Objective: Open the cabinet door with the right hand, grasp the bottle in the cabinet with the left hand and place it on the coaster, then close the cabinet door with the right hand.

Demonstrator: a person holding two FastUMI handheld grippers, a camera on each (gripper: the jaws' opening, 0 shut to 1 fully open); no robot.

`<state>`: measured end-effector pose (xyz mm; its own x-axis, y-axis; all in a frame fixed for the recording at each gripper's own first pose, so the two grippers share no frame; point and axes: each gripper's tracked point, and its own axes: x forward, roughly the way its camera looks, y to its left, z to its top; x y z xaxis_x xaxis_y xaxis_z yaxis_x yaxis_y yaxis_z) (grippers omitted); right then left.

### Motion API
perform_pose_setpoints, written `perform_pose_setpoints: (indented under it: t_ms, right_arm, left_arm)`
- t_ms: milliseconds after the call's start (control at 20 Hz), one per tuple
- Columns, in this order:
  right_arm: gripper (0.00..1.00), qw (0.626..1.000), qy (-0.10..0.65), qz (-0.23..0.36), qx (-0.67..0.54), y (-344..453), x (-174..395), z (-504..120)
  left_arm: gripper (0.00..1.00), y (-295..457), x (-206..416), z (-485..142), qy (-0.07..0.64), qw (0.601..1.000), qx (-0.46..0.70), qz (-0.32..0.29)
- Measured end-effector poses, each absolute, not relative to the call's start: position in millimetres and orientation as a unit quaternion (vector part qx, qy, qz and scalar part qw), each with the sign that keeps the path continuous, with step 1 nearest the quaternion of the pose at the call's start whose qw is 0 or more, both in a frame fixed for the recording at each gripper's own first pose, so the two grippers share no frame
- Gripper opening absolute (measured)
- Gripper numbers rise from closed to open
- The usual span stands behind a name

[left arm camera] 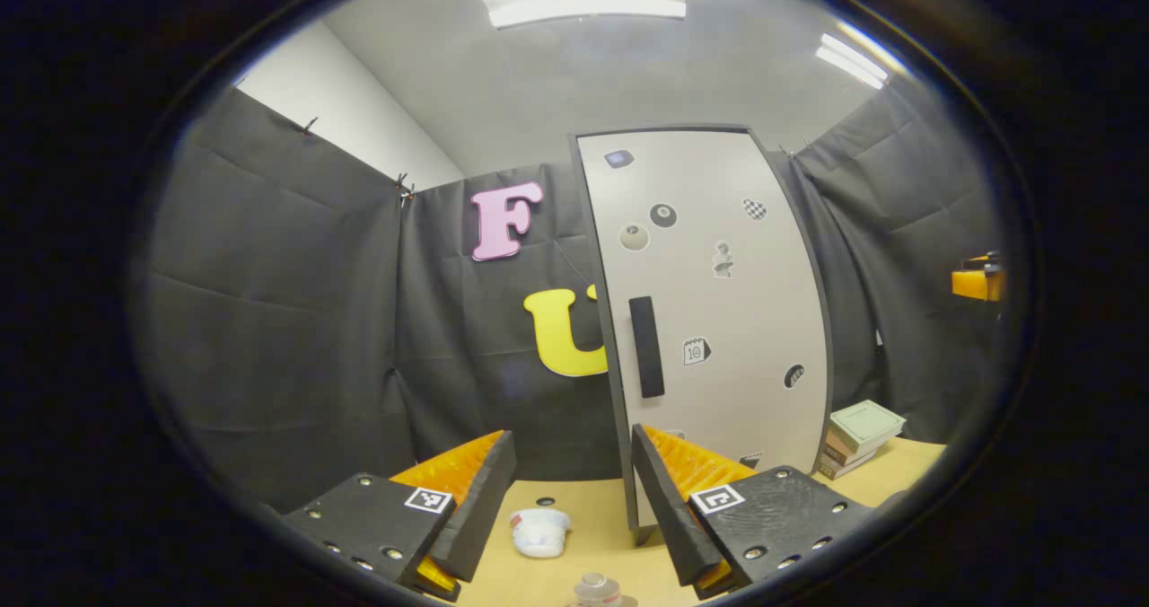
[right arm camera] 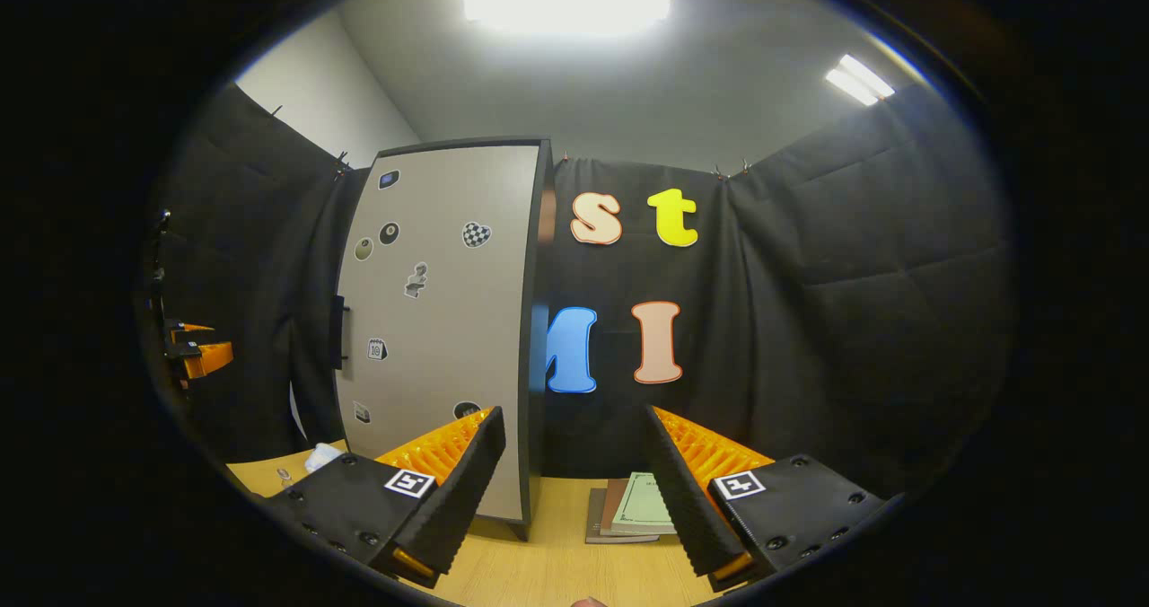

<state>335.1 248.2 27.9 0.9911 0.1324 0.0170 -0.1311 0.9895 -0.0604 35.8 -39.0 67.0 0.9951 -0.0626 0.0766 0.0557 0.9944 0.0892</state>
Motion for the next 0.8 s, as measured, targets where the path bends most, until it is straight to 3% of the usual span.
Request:
perform_pose_setpoints:
  t_ms: [800]
  right_arm:
    - [0.96,0.998,-0.006,0.060,-0.026,249.4,317.7,38.4]
  left_arm:
    - [0.79,-18.9,12.0,85.3,-0.054,0.997,0.044,-0.028]
